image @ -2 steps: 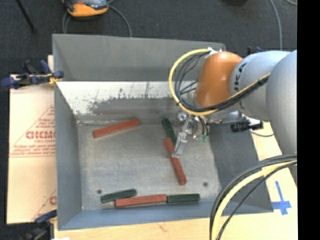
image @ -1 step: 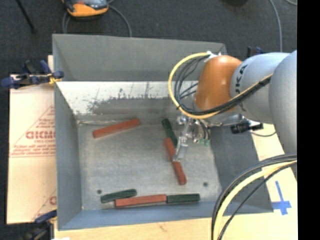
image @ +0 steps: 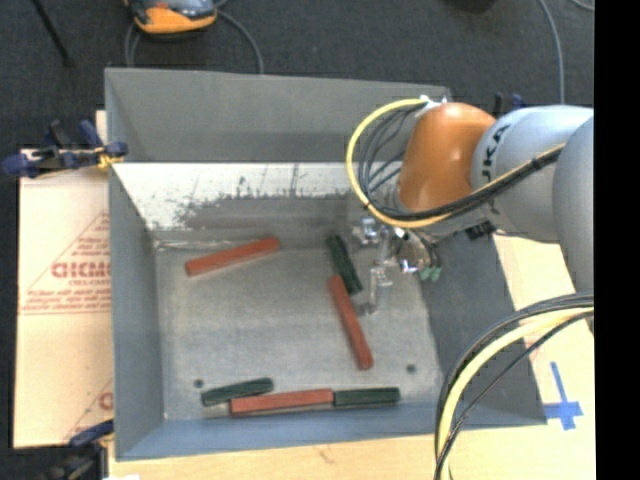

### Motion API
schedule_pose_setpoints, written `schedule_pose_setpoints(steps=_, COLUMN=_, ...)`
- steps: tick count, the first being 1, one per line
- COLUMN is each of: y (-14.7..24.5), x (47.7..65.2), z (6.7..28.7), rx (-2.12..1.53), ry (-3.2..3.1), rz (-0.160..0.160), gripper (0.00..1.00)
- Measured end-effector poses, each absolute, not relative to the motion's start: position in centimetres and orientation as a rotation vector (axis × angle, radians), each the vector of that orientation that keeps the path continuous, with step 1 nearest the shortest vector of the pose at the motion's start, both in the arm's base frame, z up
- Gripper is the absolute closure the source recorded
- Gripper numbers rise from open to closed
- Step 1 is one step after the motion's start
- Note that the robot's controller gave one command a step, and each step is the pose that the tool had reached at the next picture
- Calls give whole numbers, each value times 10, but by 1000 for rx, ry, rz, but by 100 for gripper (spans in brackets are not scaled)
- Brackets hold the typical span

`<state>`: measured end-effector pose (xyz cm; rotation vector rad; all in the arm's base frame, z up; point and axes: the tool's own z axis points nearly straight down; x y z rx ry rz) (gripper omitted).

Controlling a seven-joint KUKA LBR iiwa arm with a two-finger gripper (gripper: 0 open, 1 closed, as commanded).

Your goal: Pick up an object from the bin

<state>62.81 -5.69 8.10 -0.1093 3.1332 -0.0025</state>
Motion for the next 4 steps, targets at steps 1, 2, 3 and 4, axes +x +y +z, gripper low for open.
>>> schedule_pose_setpoints(steps=1, y=-65, x=628, z=79, rx=-126, ry=3134, rz=-1, gripper=0)
schedule_pose_setpoints(steps=2, y=-62, x=627, z=91, rx=-655, ry=3067, rz=-4, gripper=0)
schedule_pose_setpoints(steps=3, y=-94, x=623, z=77, rx=220, ry=3130, rz=1, gripper=100)
schedule_pose_setpoints(steps=4, y=-96, x=623, z=76, rx=219, ry=3131, rz=-2, gripper=0)
